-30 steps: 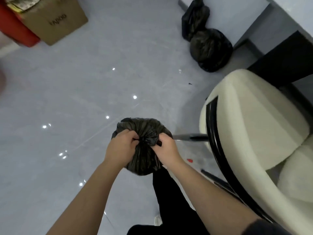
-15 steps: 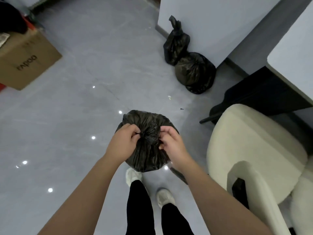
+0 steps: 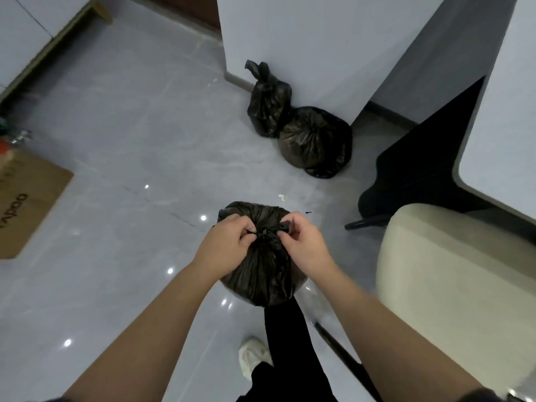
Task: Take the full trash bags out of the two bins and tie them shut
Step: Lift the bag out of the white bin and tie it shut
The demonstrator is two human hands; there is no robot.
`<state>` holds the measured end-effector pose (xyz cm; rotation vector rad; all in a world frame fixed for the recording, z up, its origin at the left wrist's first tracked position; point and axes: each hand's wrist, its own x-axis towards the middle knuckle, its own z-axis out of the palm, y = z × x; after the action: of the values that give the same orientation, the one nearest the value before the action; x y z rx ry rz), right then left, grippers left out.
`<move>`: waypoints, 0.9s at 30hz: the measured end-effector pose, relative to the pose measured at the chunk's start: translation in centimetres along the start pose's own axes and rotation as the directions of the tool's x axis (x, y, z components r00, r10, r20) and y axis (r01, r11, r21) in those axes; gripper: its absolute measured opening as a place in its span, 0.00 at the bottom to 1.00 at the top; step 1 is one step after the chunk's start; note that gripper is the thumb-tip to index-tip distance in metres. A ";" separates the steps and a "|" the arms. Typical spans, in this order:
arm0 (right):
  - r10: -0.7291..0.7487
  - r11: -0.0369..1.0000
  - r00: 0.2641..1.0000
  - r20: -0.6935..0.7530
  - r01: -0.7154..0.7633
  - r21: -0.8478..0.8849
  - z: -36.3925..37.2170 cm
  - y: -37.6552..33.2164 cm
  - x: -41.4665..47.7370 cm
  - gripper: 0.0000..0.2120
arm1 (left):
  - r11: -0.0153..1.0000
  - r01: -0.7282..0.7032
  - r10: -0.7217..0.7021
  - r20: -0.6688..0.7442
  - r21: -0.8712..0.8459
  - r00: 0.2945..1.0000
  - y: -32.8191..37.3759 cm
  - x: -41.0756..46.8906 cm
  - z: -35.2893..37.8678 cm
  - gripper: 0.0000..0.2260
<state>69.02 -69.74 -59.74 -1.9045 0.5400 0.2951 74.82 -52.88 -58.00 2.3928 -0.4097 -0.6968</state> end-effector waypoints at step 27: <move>0.316 0.933 0.942 -0.116 -0.331 -0.140 -0.3 11.7 34.8 0.05 | 0.971 -0.083 -0.012 0.388 0.225 0.921 -8.0 41.4 9.4 0.07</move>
<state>93.33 -81.67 -84.50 -1.9848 0.9202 0.4785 104.14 -69.28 -85.17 2.4549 -0.7370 -1.1704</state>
